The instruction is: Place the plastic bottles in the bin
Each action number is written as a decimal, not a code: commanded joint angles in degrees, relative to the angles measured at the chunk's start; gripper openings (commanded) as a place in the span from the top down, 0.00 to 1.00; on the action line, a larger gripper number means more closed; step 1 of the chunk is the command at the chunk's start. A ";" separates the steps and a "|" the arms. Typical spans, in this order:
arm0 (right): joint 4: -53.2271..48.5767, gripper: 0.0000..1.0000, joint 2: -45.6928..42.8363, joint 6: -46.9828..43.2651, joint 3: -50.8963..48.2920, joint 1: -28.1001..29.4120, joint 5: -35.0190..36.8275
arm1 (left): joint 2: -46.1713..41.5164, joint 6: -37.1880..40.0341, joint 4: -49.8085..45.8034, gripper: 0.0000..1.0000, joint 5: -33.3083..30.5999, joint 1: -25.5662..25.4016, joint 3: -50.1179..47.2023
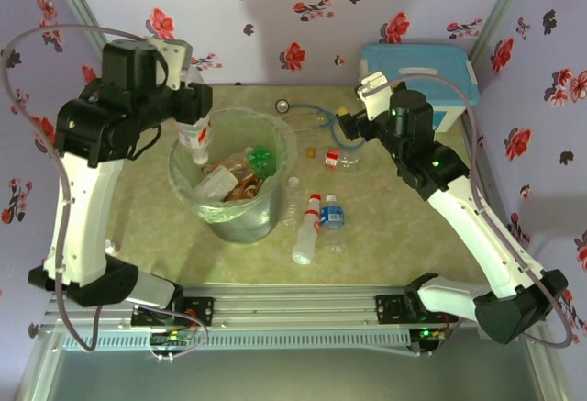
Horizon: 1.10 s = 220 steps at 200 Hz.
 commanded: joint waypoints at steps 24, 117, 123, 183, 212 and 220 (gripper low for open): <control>-1.46 0.01 0.19 0.44 -1.11 -0.38 2.26 | 5.67 3.20 -11.41 0.69 -0.16 0.37 3.14; -0.91 0.01 0.35 -0.26 -2.68 -0.74 3.08 | 7.28 6.33 -7.34 0.23 3.41 -1.49 0.89; -0.88 0.01 0.35 -0.16 -2.78 -0.74 3.02 | 6.97 6.28 -6.73 0.23 3.88 -1.44 0.58; -1.01 0.01 0.35 -0.03 -3.22 -0.82 2.86 | 5.85 3.86 -1.45 0.33 6.15 -2.01 -5.74; -0.97 0.01 0.45 -0.03 -3.31 -0.91 2.79 | 4.22 1.70 5.56 0.38 7.10 -2.92 -12.09; -1.10 0.01 0.55 -0.04 -3.29 -0.91 2.75 | 3.73 1.13 8.00 0.40 7.84 -3.37 -13.67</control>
